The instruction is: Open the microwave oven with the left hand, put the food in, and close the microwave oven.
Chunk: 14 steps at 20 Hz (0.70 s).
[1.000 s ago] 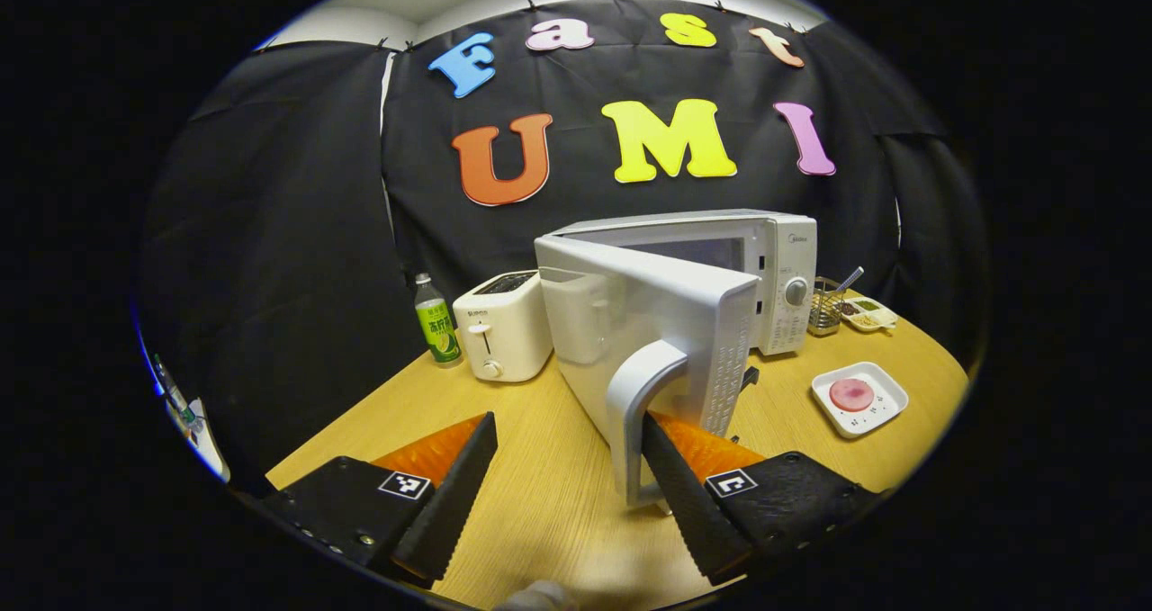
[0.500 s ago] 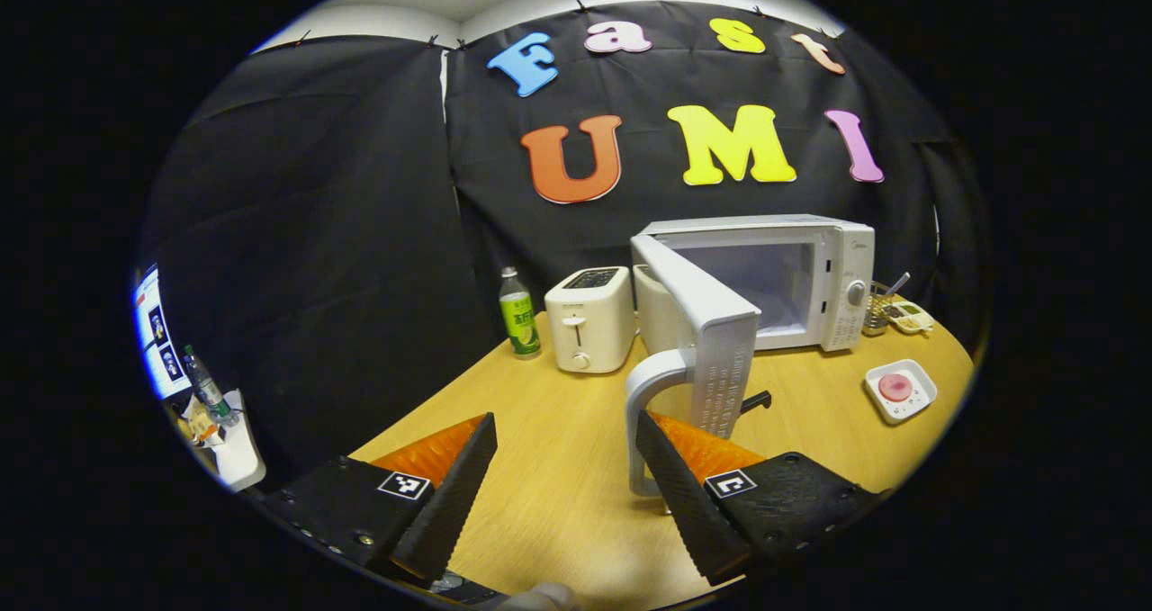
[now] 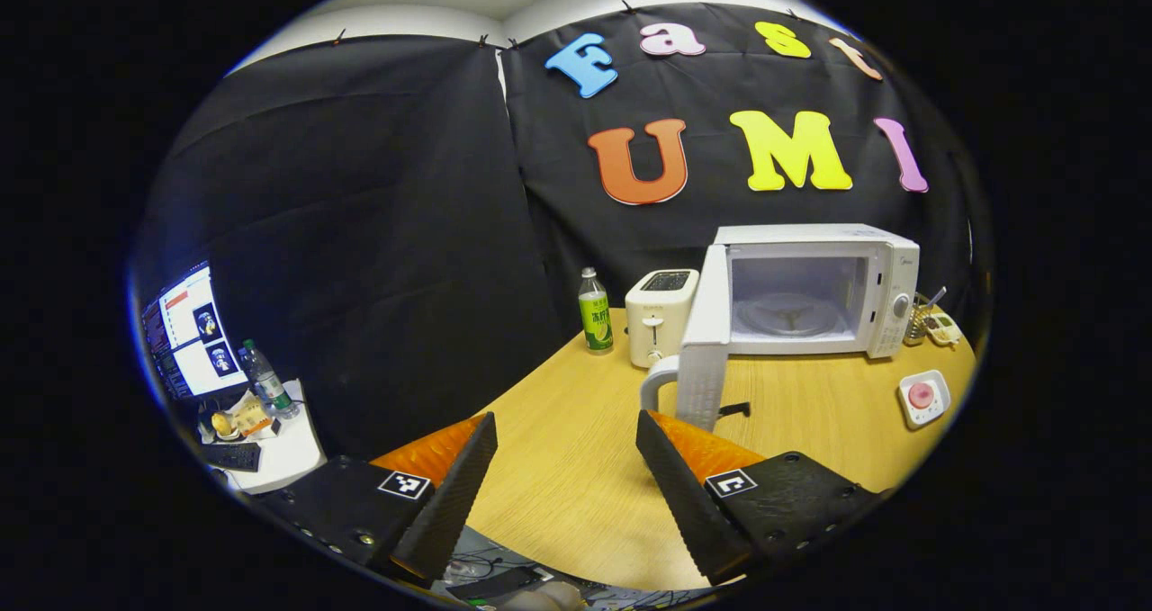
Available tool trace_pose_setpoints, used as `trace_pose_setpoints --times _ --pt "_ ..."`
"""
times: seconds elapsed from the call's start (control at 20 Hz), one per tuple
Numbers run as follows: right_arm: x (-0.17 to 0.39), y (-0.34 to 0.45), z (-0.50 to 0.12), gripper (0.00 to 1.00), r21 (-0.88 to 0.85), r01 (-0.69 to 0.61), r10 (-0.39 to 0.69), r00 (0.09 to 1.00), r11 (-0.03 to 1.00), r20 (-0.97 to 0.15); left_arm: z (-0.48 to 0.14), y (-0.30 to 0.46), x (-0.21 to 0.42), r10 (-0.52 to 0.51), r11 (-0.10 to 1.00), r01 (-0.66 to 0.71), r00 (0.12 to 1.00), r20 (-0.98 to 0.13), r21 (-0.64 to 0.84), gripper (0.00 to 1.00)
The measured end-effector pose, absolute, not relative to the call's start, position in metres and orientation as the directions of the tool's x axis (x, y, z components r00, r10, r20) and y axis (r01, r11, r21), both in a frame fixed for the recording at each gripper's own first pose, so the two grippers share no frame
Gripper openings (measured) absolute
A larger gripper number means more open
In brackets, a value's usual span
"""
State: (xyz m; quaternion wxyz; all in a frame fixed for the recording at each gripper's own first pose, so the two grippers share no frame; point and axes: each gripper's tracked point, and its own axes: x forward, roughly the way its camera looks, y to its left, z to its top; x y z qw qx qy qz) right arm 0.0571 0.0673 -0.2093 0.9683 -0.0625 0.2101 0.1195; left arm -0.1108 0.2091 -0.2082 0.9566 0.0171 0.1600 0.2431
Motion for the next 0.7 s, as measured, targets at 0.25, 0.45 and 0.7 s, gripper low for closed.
trace_pose_setpoints --times 0.25,0.45,0.7 --pt "0.078 0.03 -0.305 0.97 0.049 -0.235 0.216 0.768 0.971 -0.603 -0.169 0.154 -0.091 0.432 0.901 -0.424 0.86 -0.272 0.091 0.95" --pt "0.088 0.019 -0.361 0.85 0.178 -0.22 0.281 0.67 0.959 -0.687 -0.153 0.114 -0.084 0.413 0.908 -0.416 0.861 -0.295 0.055 0.95" --pt "0.105 0.027 -0.397 0.62 0.334 -0.169 0.365 0.604 0.927 -0.708 -0.143 0.09 -0.088 0.405 0.906 -0.423 0.851 -0.336 0.022 0.95"
